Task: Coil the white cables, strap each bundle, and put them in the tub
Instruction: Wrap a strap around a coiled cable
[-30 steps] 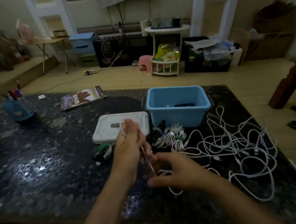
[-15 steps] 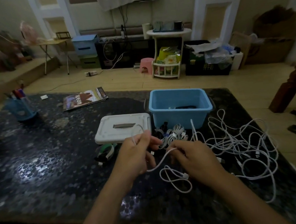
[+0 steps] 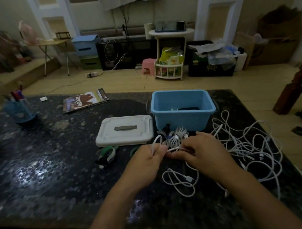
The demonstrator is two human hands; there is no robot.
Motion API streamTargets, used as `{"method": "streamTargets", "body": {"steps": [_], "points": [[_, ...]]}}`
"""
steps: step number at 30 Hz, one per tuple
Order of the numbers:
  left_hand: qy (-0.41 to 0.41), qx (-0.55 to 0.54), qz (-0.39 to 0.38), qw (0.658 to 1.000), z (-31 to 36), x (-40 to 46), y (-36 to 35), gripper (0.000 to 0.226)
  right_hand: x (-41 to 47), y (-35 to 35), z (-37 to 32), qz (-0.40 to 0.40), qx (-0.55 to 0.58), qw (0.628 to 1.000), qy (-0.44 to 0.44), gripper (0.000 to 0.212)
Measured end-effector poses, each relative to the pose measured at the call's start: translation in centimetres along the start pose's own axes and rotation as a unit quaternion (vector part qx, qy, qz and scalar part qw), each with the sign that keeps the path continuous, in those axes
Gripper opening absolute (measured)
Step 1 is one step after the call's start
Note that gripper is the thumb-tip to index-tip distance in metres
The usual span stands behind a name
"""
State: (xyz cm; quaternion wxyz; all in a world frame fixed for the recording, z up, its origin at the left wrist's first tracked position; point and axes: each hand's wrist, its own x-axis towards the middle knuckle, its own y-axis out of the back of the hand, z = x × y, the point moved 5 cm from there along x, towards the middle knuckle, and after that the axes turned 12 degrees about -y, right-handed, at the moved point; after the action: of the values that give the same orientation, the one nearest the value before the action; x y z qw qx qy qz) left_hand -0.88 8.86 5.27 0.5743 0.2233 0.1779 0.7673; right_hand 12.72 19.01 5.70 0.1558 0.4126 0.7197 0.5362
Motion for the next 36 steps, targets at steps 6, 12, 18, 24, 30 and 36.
{"method": "streamTargets", "body": {"steps": [6, 12, 18, 24, 30, 36], "points": [[0.034, -0.188, 0.005, 0.982, -0.2, -0.3, 0.1, 0.035, 0.3, 0.0, 2.2, -0.031, -0.042, 0.998, -0.041, 0.034], [0.036, -0.247, 0.038, 0.968, 0.2, -0.2, 0.8, 0.035, 0.1, 1.7, 3.4, 0.004, 0.064, 0.988, -0.141, 0.031], [0.037, -0.153, 0.048, 0.986, -0.1, 0.0, -0.5, 0.037, -1.1, 0.4, -1.4, -0.075, 0.269, 0.955, -0.099, 0.032], [0.030, -0.192, 0.122, 0.973, -0.3, 0.0, 0.5, 0.025, -1.1, 0.7, -2.4, -0.095, 0.351, 0.929, -0.065, 0.029], [0.058, -0.318, 0.117, 0.939, -0.3, 0.0, 0.7, 0.036, -1.1, 0.8, 0.3, -0.043, 0.277, 0.943, -0.178, 0.022], [0.012, -0.242, 0.268, 0.932, -0.5, 0.2, 2.0, 0.034, -1.3, 0.0, 1.1, -0.121, -0.039, 0.982, -0.137, 0.023]]}}
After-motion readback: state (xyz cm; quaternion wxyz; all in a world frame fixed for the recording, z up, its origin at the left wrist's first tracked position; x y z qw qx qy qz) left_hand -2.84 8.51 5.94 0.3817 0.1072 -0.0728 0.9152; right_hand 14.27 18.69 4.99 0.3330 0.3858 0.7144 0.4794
